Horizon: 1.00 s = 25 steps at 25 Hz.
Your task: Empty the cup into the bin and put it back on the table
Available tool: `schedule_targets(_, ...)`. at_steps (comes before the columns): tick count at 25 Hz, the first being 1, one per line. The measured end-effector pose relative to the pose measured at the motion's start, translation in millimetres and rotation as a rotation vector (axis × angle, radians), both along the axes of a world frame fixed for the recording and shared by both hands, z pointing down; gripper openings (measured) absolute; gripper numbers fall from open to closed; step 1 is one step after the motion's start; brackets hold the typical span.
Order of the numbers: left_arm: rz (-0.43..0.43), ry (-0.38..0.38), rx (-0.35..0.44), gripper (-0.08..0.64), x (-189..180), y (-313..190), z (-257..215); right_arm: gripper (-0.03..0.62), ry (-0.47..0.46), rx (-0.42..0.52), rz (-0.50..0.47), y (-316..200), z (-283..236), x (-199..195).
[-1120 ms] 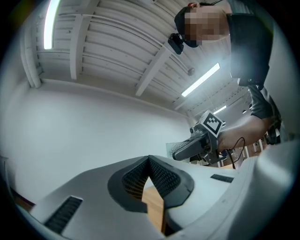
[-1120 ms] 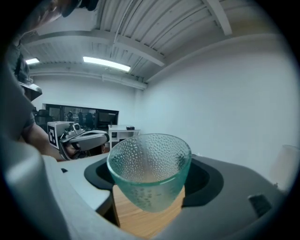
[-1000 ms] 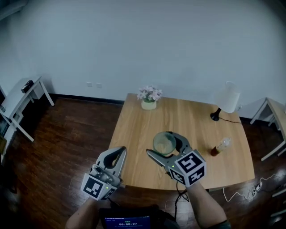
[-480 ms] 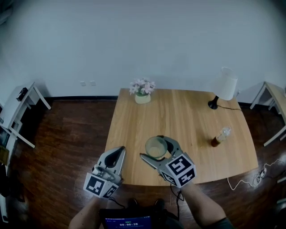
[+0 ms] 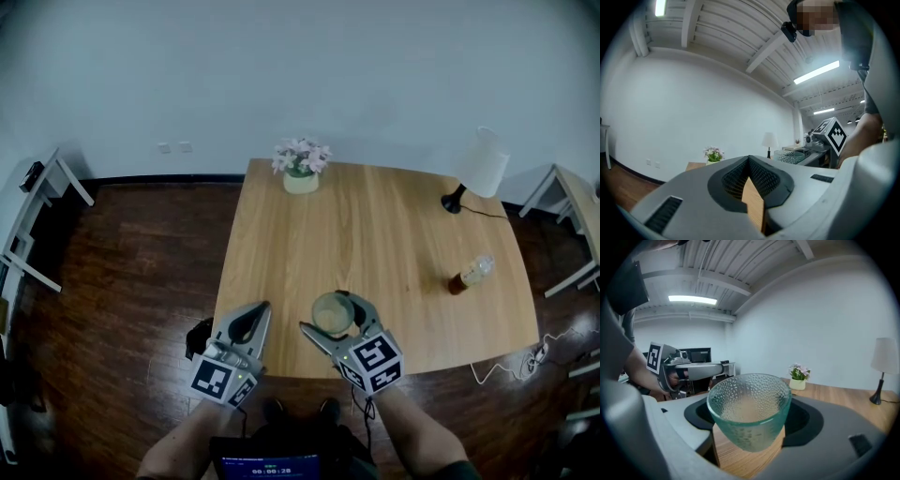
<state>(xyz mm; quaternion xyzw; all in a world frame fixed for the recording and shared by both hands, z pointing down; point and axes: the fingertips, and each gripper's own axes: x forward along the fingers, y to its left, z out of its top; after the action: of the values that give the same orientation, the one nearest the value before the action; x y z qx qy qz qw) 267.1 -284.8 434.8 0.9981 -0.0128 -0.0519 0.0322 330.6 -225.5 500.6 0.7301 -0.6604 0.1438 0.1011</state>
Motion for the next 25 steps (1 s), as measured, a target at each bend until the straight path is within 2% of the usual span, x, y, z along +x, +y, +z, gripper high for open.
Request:
schedule_targets(7,-0.042,-0.095,-0.075,-0.008,4,-11,53,0.400,-0.007,-0.042,0.008,-2,55,-2)
schedule_targets(15,-0.049,-0.184,-0.129,-0.008,13,-7,109,0.400,-0.048,-0.075,0.028,3,109,-5)
schedule_targets(21,-0.057,-0.223,-0.143,-0.008,18,-3,136,0.400,-0.072,-0.075,0.059,3,126,-2)
schedule_targets(25,-0.063,-0.231,-0.171,-0.008,18,-5,144,0.400,-0.074,-0.064,0.044,4,135,-7)
